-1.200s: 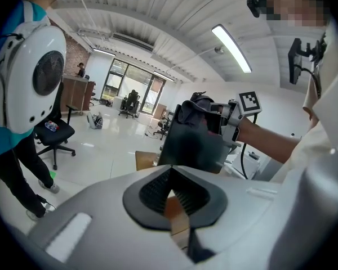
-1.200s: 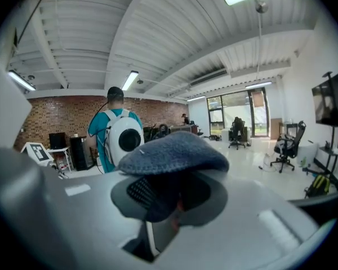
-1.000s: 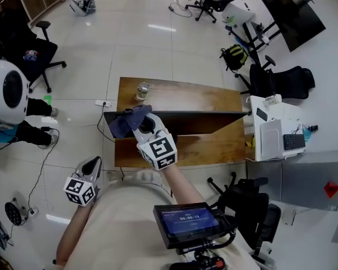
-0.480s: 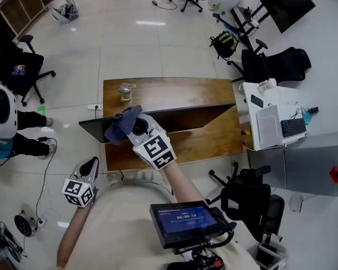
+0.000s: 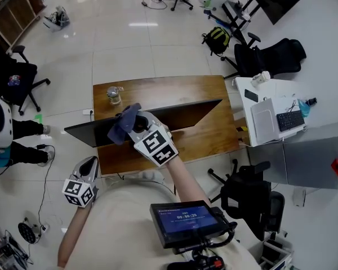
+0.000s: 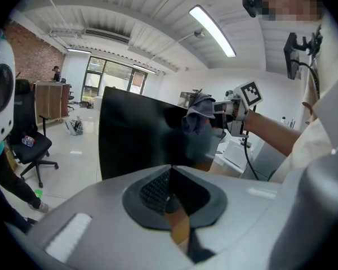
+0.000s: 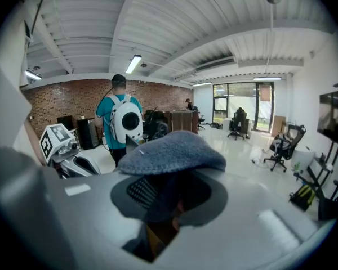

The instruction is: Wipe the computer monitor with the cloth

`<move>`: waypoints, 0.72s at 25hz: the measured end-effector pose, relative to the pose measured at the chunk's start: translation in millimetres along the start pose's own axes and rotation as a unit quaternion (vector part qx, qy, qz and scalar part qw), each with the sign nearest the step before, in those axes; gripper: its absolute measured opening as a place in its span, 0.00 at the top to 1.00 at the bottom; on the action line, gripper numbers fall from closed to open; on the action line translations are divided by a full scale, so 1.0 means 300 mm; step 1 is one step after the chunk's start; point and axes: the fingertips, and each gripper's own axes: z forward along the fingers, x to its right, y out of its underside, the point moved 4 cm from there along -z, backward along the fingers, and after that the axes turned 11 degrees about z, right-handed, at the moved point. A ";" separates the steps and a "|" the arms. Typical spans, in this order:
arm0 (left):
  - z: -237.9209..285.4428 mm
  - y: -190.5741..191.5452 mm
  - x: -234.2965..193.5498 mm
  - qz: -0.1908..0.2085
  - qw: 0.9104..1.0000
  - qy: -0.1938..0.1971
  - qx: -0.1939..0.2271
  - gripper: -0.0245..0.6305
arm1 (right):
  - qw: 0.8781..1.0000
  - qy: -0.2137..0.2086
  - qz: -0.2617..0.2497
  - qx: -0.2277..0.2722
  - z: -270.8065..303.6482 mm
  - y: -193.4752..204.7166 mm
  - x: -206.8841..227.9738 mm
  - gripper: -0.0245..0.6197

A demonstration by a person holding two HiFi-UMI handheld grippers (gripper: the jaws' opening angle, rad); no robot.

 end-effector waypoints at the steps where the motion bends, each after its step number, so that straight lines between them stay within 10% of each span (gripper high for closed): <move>1: 0.012 -0.004 0.012 0.000 1.000 0.001 0.001 0.96 | 1.000 0.001 0.004 -0.002 -0.018 0.005 0.022 0.83; 18: 0.133 -0.259 -0.025 -0.007 0.995 -0.062 0.080 0.96 | 0.996 0.078 -0.023 -0.046 -0.352 -0.122 0.226 0.82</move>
